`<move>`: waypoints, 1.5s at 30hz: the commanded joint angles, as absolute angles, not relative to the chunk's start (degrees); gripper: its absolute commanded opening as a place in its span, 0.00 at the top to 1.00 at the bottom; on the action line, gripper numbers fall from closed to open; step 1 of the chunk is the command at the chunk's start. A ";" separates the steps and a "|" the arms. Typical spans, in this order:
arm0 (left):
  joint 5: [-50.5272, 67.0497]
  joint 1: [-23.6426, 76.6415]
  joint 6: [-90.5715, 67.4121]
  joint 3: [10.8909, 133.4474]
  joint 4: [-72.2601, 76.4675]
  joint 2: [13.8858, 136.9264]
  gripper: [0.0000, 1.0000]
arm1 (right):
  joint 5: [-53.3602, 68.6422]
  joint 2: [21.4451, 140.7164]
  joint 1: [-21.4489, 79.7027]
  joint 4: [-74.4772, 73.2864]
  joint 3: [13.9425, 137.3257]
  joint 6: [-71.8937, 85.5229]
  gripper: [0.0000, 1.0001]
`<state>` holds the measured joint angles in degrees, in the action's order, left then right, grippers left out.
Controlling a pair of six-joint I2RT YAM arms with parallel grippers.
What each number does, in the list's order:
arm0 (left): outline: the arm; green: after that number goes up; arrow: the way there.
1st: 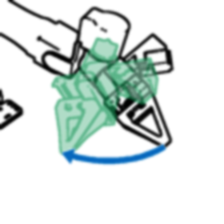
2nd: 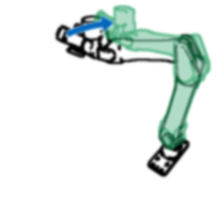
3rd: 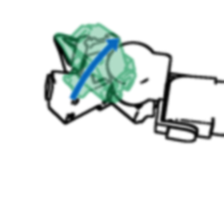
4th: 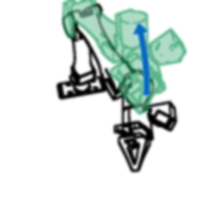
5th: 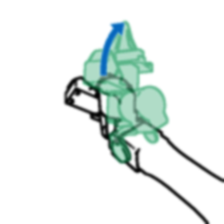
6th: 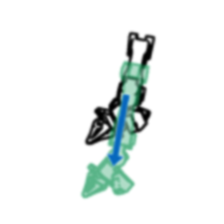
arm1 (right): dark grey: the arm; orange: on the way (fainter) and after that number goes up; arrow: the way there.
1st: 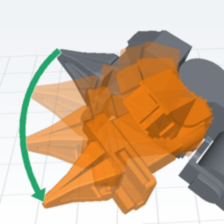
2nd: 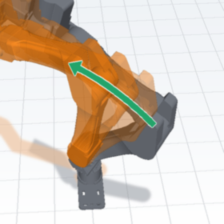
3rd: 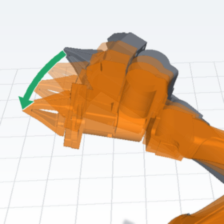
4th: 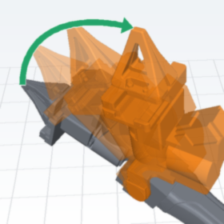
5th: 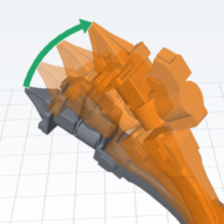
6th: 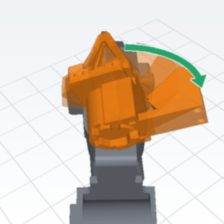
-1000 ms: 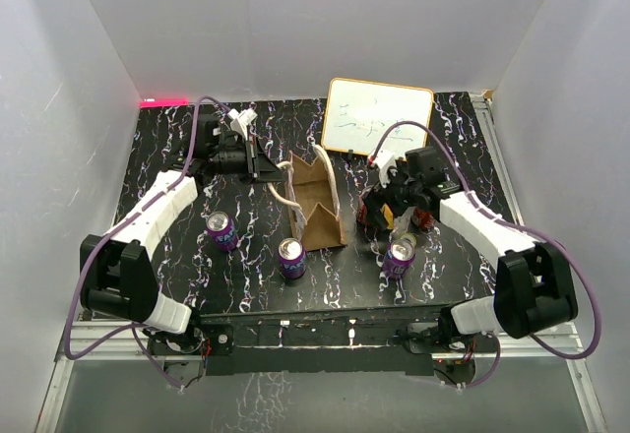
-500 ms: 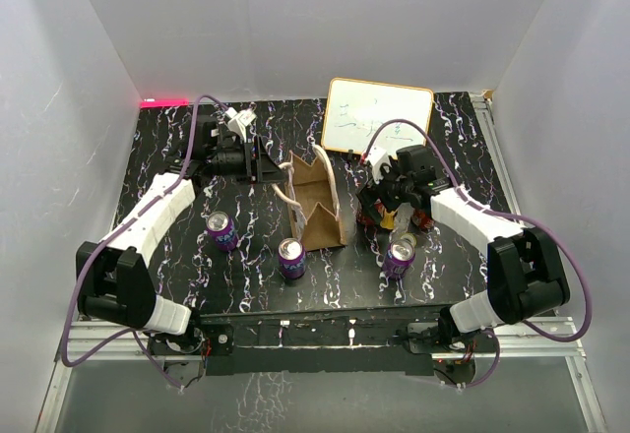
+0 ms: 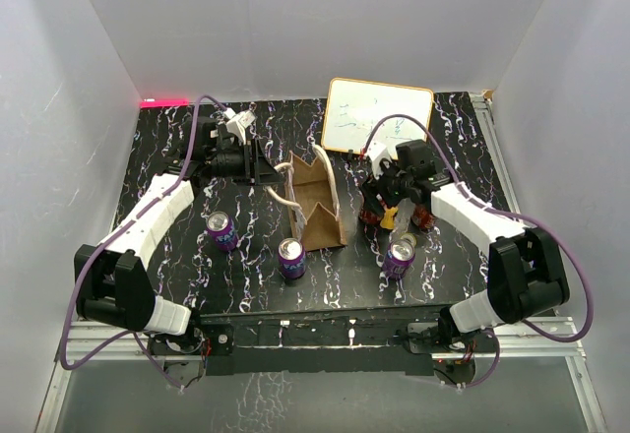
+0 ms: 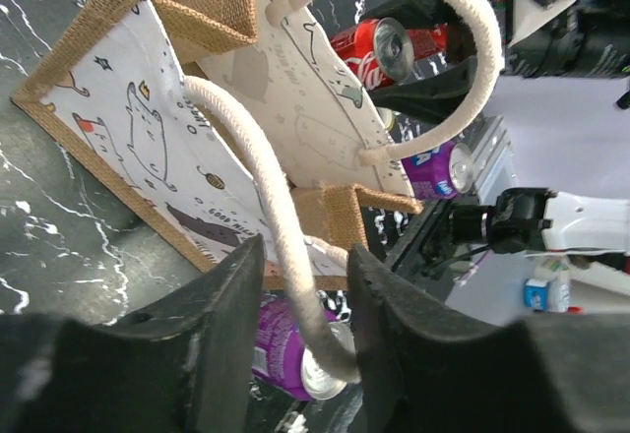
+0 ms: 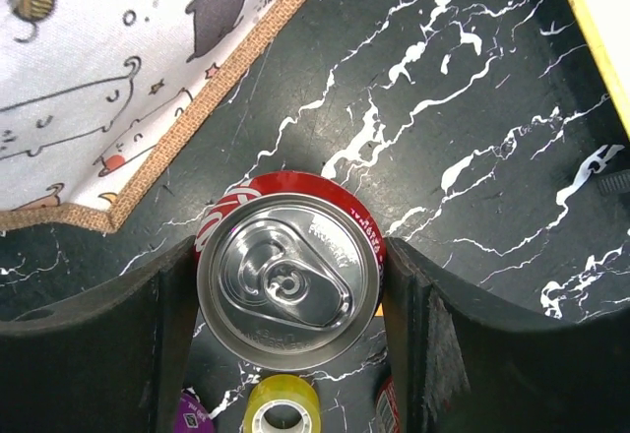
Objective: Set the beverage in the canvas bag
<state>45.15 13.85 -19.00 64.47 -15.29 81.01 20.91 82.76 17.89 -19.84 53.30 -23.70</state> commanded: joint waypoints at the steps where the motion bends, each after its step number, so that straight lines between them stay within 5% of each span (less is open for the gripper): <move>1: 44.40 13.72 -17.04 65.53 -16.05 78.66 0.70 | 22.77 76.19 18.31 -18.24 60.87 -22.70 0.92; 6: 43.04 13.74 -15.79 66.21 -17.03 78.65 1.00 | 26.77 69.83 19.72 -22.66 68.66 -23.07 0.92; 17: 45.48 13.73 -13.98 67.23 -17.12 80.20 1.00 | 35.19 73.46 29.36 -37.24 90.31 -26.92 0.92; 26: 47.27 13.75 -13.28 67.00 -17.28 80.24 1.00 | 18.72 83.88 42.92 -35.00 97.77 -28.22 0.92; 45: 45.17 13.74 -12.99 64.76 -17.42 78.66 1.00 | -5.46 94.31 44.21 -25.62 95.14 -23.14 0.92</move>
